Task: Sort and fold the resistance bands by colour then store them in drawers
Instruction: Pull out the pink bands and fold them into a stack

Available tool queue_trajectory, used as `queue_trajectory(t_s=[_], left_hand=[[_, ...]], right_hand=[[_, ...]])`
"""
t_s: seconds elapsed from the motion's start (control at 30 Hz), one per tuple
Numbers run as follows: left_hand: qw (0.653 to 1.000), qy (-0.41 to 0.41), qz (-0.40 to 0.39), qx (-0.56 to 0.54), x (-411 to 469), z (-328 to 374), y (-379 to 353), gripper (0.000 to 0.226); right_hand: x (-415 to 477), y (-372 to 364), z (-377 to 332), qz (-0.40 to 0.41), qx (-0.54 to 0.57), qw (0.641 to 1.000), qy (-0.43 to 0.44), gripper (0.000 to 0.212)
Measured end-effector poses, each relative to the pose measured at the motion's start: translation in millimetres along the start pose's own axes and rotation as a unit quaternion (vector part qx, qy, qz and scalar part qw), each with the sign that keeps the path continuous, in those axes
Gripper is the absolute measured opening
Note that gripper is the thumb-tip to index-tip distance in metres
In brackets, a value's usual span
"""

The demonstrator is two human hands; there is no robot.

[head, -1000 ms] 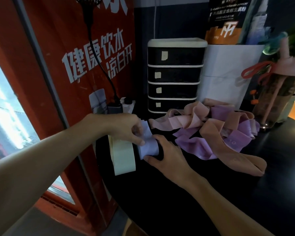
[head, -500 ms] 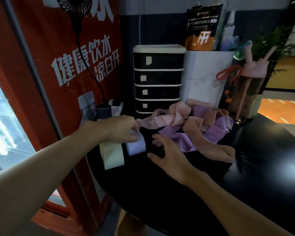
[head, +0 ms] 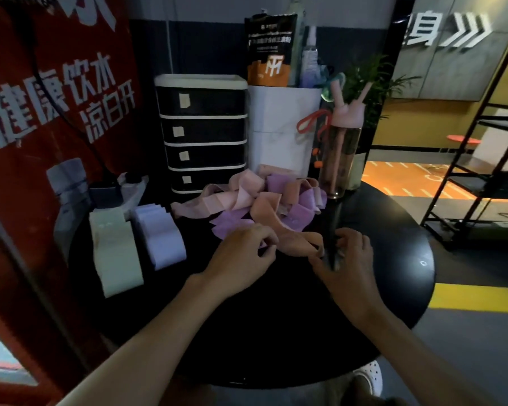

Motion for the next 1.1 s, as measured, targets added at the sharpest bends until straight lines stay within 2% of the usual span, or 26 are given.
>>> queue_trajectory(t_s=[0.07,0.2,0.3,0.37,0.5,0.6,0.77,0.97,1.1], left_hand=[[0.999,0.000,0.021,-0.024,6.9,4.2,-15.8,0.010],[0.998,-0.020,0.036,-0.054,9.7,9.6,-33.5,0.011],[0.998,-0.036,0.034,-0.042,9.3,11.4,-38.1,0.010],[0.997,-0.039,0.046,-0.049,8.7,12.9,-37.7,0.010],[0.996,-0.041,0.044,-0.066,8.0,15.5,-40.9,0.013],[0.996,-0.025,0.038,-0.073,7.7,13.8,-41.7,0.014],[0.993,-0.001,0.056,-0.104,3.0,13.7,-34.2,0.017],[0.987,-0.047,0.091,-0.128,-1.4,20.9,-29.2,0.021],[0.982,-0.087,0.105,-0.130,-1.1,27.9,-23.7,0.026]], right_hand=[[4.0,-3.5,13.3,-0.010,0.030,0.998,-0.047,0.067],[10.8,-6.9,12.3,-0.004,0.024,0.999,-0.030,0.026],[12.8,-5.7,14.3,-0.005,0.022,1.000,-0.016,0.013],[12.9,-8.3,13.8,-0.013,0.028,1.000,-0.001,0.012],[12.1,-8.2,14.9,0.003,0.057,0.998,-0.015,0.024],[16.8,-8.9,12.3,0.007,0.038,0.999,-0.013,0.014],[7.1,6.9,8.0,0.063,0.197,0.978,0.016,0.015],[3.6,4.8,-2.3,0.024,0.278,0.958,0.066,0.019],[-2.8,6.1,-14.7,0.011,0.271,0.955,0.119,0.028]])
Point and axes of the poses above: each hand's wrist, its own x-axis towards the middle knuckle, its own y-axis out of the back of the hand, z = x × y, the point moved 8 cm from there along x, towards the middle knuckle, and after that the axes turned 15 degrees about -z, right-handed, at the moved point
